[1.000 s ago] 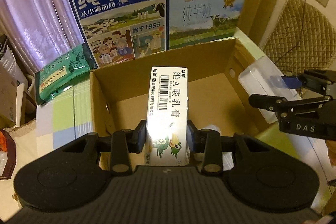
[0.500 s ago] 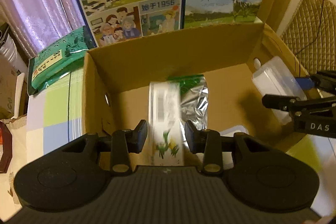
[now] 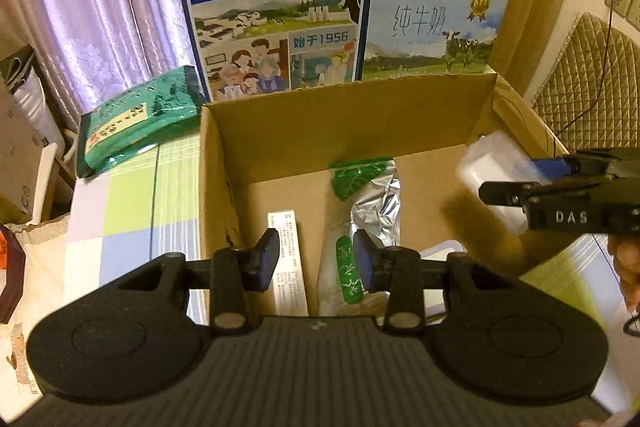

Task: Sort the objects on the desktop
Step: 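Open both grippers to drop the medicine box and tray into the box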

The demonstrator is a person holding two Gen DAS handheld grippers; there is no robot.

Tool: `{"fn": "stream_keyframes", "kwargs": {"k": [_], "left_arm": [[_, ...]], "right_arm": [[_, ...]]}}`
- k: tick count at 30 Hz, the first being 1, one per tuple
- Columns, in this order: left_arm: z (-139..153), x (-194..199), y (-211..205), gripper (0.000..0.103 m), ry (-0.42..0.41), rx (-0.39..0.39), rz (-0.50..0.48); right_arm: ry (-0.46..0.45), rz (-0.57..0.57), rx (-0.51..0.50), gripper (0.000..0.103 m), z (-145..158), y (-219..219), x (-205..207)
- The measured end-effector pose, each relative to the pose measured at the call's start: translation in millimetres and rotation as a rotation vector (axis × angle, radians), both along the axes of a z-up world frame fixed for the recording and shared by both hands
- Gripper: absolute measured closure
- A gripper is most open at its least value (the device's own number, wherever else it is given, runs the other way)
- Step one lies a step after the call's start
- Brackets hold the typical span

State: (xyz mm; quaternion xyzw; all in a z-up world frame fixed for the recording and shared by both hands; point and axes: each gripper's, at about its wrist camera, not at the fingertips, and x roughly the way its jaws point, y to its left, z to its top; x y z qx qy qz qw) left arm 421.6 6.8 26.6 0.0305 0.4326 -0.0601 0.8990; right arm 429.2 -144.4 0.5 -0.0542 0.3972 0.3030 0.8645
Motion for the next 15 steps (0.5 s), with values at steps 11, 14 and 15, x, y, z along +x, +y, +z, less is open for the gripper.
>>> {"fn": "stream_keyframes", "kwargs": {"k": [11, 14, 15], "left_arm": [[16.5, -60.0, 6.7, 0.061, -0.029, -0.048, 0.016], [18.5, -84.2, 6.9, 0.054, -0.020, -0.057, 0.019], [18.9, -94.1, 7.3, 0.054, -0.015, -0.063, 0.020]], "right_arm": [[-0.064, -0.037, 0.066, 0.025, 39.9, -39.0, -38.3], [-0.070, -0.043, 0.091, 0.021, 54.2, -53.0, -61.7], [-0.076, -0.039, 0.097, 0.019, 58.7, -57.9, -72.1]]}}
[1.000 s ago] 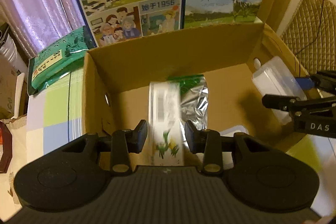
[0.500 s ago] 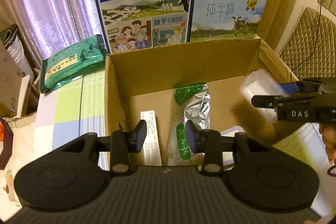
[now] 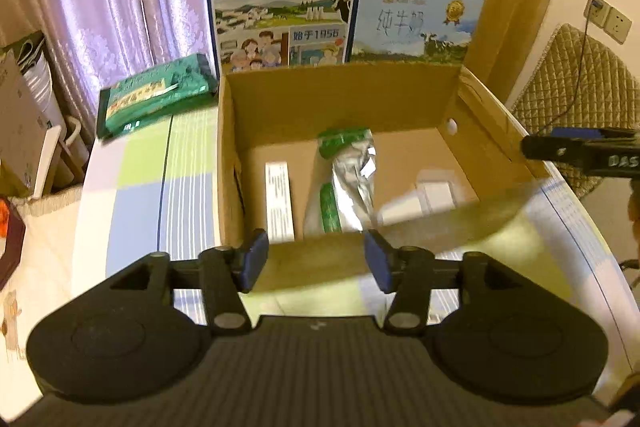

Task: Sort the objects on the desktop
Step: 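Open both grippers to drop the medicine box and tray into the box, then move both grippers back toward the remaining items on the table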

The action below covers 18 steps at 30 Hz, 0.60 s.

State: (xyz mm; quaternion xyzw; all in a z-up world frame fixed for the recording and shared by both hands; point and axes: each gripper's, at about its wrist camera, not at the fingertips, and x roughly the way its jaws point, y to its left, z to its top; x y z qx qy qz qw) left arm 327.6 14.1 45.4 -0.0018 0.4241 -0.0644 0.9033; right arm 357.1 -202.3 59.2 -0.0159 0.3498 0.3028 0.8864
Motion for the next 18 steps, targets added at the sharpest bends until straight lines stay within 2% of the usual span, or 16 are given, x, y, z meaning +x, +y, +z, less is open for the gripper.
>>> {"fn": "stream_keyframes", "kwargs": {"k": [9, 11, 14, 18], "left_arm": [[-8.2, -78.3, 3.0, 0.035, 0.032, -0.006, 0.019], [-10.2, -94.7, 2.8, 0.032, 0.032, -0.008, 0.026], [-13.7, -121.3, 2.7, 0.022, 0.028, -0.026, 0.044], [-20.2, -151.1, -0.2, 0.017, 0.018, -0.013, 0.068]], "right_arm": [[0.015, 0.054, 0.003, 0.006, 10.9, -29.2, -90.7], [0.012, 0.064, -0.004, 0.004, 9.1, -34.8, -108.5], [-0.001, 0.082, -0.022, 0.002, 3.9, -41.6, -133.5], [-0.008, 0.120, -0.052, 0.002, -10.2, -48.4, -163.2]]}}
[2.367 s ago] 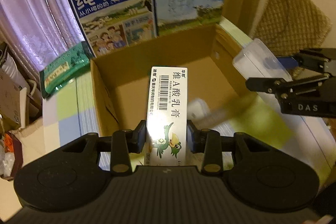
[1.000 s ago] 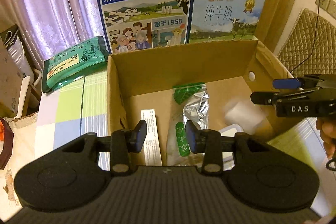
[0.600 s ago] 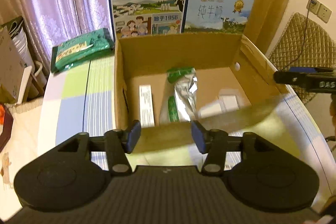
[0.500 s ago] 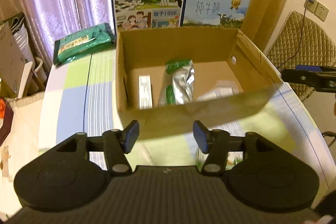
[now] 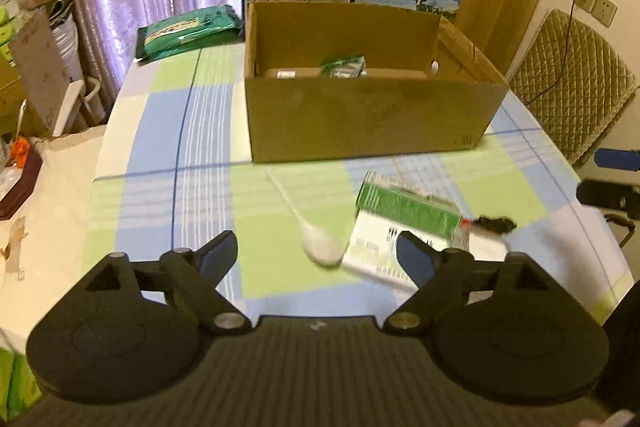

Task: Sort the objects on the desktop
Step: 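Move both grippers back toward the remaining items on the table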

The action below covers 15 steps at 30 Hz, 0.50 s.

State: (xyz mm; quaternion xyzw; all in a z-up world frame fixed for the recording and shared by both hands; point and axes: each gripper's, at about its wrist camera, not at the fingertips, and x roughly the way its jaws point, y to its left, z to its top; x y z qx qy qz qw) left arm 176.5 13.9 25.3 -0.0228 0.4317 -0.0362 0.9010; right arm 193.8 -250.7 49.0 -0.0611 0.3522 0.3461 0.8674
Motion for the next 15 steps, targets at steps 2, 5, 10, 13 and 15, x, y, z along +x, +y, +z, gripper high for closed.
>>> {"fn": "stream_keyframes", "kwargs": {"k": [2, 5, 10, 13, 15], "left_arm": [[-4.8, -11.9, -2.4, 0.012, -0.002, 0.006, 0.007], [-15.1, -22.6, -5.4, 0.009, 0.004, 0.007, 0.025], [-32.7, -30.2, -8.4, 0.009, 0.015, 0.008, 0.059], [-41.7, -29.3, -10.1, 0.008, 0.017, 0.018, 0.074], [-47.6, -26.1, -9.9, 0.008, 0.019, 0.015, 0.085]], "right_arm": [[-0.009, 0.016, -0.015, 0.002, -9.7, -4.5, -13.8], [0.010, 0.016, -0.030, 0.002, -27.2, -11.7, -27.7], [0.107, -0.071, -0.016, 0.002, -52.8, -24.2, -33.9], [0.155, -0.119, 0.023, 0.002, -62.2, -27.4, -34.0], [0.172, -0.138, 0.043, 0.002, -66.6, -27.3, -35.9]]}}
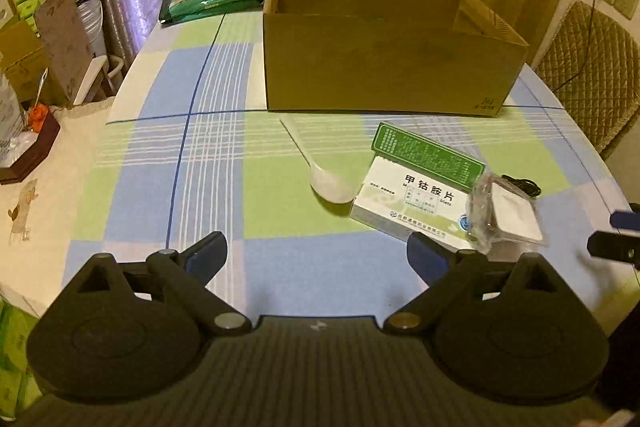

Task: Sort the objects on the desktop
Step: 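Move both grippers back toward the remaining items on the table, then grasp the clear bag with white square in the right gripper while the left gripper grasps the white spoon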

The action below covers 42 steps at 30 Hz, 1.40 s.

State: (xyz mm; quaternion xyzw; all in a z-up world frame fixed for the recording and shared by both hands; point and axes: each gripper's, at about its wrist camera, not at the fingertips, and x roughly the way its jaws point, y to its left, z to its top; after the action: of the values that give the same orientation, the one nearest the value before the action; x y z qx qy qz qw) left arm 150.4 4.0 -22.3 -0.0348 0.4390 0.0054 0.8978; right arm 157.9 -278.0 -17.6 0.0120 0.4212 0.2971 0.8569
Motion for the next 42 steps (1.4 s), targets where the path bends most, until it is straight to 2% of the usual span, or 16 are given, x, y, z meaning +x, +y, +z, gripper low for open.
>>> {"fn": "stream_keyframes", "kwargs": {"k": [7, 14, 21, 27, 31, 37, 42], "left_arm": [[-21.1, 10.9, 0.7, 0.008, 0.010, 0.004, 0.014], [-41.1, 18.2, 3.0, 0.008, 0.042, 0.034, -0.056], [-49.4, 29.9, 10.6, 0.008, 0.057, 0.002, -0.065], [-52.6, 35.3, 4.9, 0.008, 0.067, 0.009, -0.085], [-55.6, 38.5, 0.4, 0.008, 0.073, 0.003, -0.097], [-57.6, 41.9, -2.9, 0.008, 0.076, -0.009, -0.105], [-57.7, 46.5, -2.2, 0.010, 0.059, -0.009, -0.082]], "right_arm": [[0.023, -0.086, 0.047, 0.002, -13.3, 15.1, -3.1], [0.050, -0.110, 0.015, 0.002, -27.5, 41.4, 4.9], [0.078, -0.173, 0.019, 0.003, -41.6, 61.8, 15.3], [0.095, -0.193, 0.002, 0.021, -52.2, 72.0, 28.8], [0.089, -0.162, -0.015, 0.032, -55.5, 72.3, 30.5], [0.044, -0.105, -0.063, 0.037, -51.6, 61.6, 35.3], [-0.048, -0.056, -0.132, 0.037, -43.5, 59.0, 38.2]]}}
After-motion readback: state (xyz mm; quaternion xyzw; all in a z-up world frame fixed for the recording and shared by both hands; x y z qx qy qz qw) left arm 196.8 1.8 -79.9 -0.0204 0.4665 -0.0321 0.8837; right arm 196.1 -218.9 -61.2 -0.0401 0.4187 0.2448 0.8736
